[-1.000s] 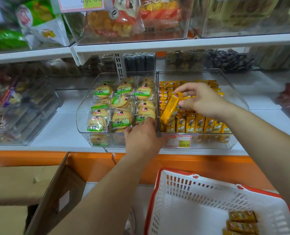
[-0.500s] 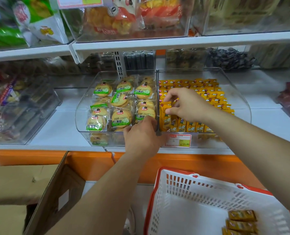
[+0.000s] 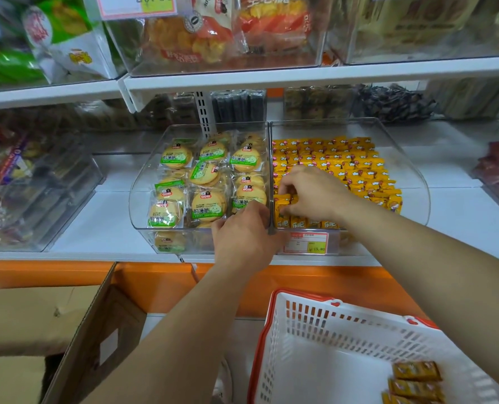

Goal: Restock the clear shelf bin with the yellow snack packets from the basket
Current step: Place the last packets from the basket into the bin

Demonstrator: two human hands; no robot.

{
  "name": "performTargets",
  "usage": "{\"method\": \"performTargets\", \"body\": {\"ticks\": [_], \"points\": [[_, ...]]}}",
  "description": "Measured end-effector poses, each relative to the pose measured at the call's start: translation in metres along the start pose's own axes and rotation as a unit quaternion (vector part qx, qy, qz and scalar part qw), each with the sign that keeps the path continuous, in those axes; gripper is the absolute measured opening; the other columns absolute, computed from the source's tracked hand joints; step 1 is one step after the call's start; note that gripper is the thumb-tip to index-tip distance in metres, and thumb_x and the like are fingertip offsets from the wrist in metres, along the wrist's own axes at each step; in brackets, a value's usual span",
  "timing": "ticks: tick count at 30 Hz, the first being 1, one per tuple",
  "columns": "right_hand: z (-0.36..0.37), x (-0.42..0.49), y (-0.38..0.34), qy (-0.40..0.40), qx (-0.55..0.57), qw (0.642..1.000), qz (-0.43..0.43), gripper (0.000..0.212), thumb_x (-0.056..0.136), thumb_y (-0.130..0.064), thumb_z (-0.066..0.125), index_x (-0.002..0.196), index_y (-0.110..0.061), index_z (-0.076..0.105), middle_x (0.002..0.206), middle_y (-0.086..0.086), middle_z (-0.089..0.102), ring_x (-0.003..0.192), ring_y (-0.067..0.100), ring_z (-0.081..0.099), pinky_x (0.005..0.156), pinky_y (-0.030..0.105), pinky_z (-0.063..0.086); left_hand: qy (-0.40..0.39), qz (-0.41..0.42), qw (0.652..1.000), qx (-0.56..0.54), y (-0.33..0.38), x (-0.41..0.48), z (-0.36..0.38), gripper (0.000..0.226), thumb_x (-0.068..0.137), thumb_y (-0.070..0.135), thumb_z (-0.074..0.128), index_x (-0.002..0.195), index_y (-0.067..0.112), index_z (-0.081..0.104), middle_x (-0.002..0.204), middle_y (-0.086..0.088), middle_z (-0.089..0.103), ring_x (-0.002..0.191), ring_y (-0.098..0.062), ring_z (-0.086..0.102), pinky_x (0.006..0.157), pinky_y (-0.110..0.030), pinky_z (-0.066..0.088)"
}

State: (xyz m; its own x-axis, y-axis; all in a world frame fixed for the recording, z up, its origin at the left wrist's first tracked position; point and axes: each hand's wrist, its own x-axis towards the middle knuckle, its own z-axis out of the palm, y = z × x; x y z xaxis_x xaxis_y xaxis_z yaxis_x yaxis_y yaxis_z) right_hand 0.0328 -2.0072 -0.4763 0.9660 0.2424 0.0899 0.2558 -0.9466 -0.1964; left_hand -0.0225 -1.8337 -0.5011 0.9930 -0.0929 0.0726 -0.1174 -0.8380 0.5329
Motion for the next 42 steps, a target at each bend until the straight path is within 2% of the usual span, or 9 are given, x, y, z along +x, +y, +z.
{"method": "performTargets", "body": {"ticks": [4,7,12,17,22,26,29,35,42], "points": [[-0.013,-0.009,0.021,0.018,0.041,0.999,0.015,0.066,0.072,-0.066,0.074,0.128,-0.039,0.054,0.127,-0.006,0.051,0.121,0.019,0.047,0.098,0.041,0.046,-0.004,-0.004,1.000,0.003,0.002,0.000,-0.001,0.042,0.081,0.057,0.074,0.110,0.035,0.053,0.098,0.017,0.066,0.095,-0.013,0.061,0.101,-0.041,0.027],[-0.013,-0.013,0.032,-0.043,-0.009,0.999,0.013,0.100,0.062,-0.077,0.072,0.147,-0.044,0.033,0.154,-0.008,0.031,0.142,0.021,0.029,0.112,0.046,0.033,-0.006,-0.009,1.000,0.011,0.003,-0.001,-0.002,0.044,0.081,0.057,0.074,0.113,0.034,0.055,0.101,0.017,0.067,0.101,-0.014,0.063,0.102,-0.041,0.028],[-0.001,0.004,0.037,-0.070,-0.074,0.995,-0.023,0.129,0.050,-0.089,0.064,0.155,-0.042,0.006,0.166,-0.009,0.004,0.153,0.024,0.006,0.122,0.048,0.014,-0.003,-0.012,1.000,0.017,0.005,-0.002,-0.003,0.047,0.080,0.059,0.074,0.114,0.033,0.054,0.105,0.014,0.069,0.103,-0.015,0.064,0.102,-0.041,0.027],[0.016,0.014,0.040,-0.066,-0.112,0.990,-0.056,0.129,0.049,-0.088,0.062,0.152,-0.045,-0.003,0.166,0.000,0.006,0.153,0.027,0.007,0.121,0.049,0.007,0.003,-0.011,1.000,0.022,0.004,-0.001,-0.001,0.049,0.079,0.060,0.075,0.115,0.034,0.053,0.106,0.016,0.068,0.104,-0.014,0.063,0.102,-0.039,0.027],[0.013,0.020,0.037,-0.005,-0.158,0.985,-0.066,0.127,0.042,-0.098,0.052,0.150,-0.041,0.017,0.158,0.000,0.032,0.144,0.029,0.031,0.117,0.049,0.025,0.011,-0.011,1.000,0.021,0.004,-0.001,0.001,0.048,0.078,0.061,0.075,0.111,0.035,0.051,0.105,0.018,0.066,0.101,-0.011,0.061,0.091,-0.033,0.020],[0.017,0.018,0.035,0.051,-0.211,0.970,-0.106,0.116,0.049,-0.095,0.055,0.146,-0.034,0.031,0.146,-0.001,0.047,0.133,0.027,0.045,0.110,0.047,0.037,0.016,-0.007,1.000,0.023,0.004,-0.003,0.002,0.049,0.080,0.062,0.074,0.115,0.034,0.052,0.106,0.018,0.065,0.101,-0.009,0.059,0.090,-0.031,0.017],[0.021,0.019,0.036,0.039,-0.190,0.975,-0.107,0.119,0.050,-0.091,0.060,0.149,-0.032,0.028,0.150,0.001,0.038,0.137,0.028,0.037,0.111,0.047,0.035,0.013,-0.007,1.000,0.024,0.005,-0.003,0.001,0.048,0.081,0.061,0.074,0.114,0.034,0.052,0.106,0.017,0.065,0.102,-0.010,0.060,0.091,-0.031,0.018],[0.020,0.028,0.034,-0.020,-0.156,0.986,-0.051,0.144,0.042,-0.098,0.058,0.154,-0.030,0.000,0.163,0.009,0.019,0.149,0.032,0.021,0.120,0.052,0.019,0.009,-0.015,1.000,0.022,0.006,-0.003,0.001,0.048,0.080,0.060,0.075,0.113,0.035,0.052,0.107,0.017,0.066,0.102,-0.011,0.061,0.092,-0.033,0.021],[0.021,0.026,0.029,0.027,-0.248,0.965,-0.075,0.129,0.052,-0.097,0.052,0.152,-0.022,0.025,0.157,0.009,0.037,0.141,0.031,0.039,0.118,0.052,0.026,0.014,-0.014,1.000,0.022,0.005,-0.004,0.001,0.049,0.080,0.059,0.075,0.115,0.034,0.052,0.105,0.017,0.065,0.101,-0.011,0.060,0.091,-0.031,0.019]]}}
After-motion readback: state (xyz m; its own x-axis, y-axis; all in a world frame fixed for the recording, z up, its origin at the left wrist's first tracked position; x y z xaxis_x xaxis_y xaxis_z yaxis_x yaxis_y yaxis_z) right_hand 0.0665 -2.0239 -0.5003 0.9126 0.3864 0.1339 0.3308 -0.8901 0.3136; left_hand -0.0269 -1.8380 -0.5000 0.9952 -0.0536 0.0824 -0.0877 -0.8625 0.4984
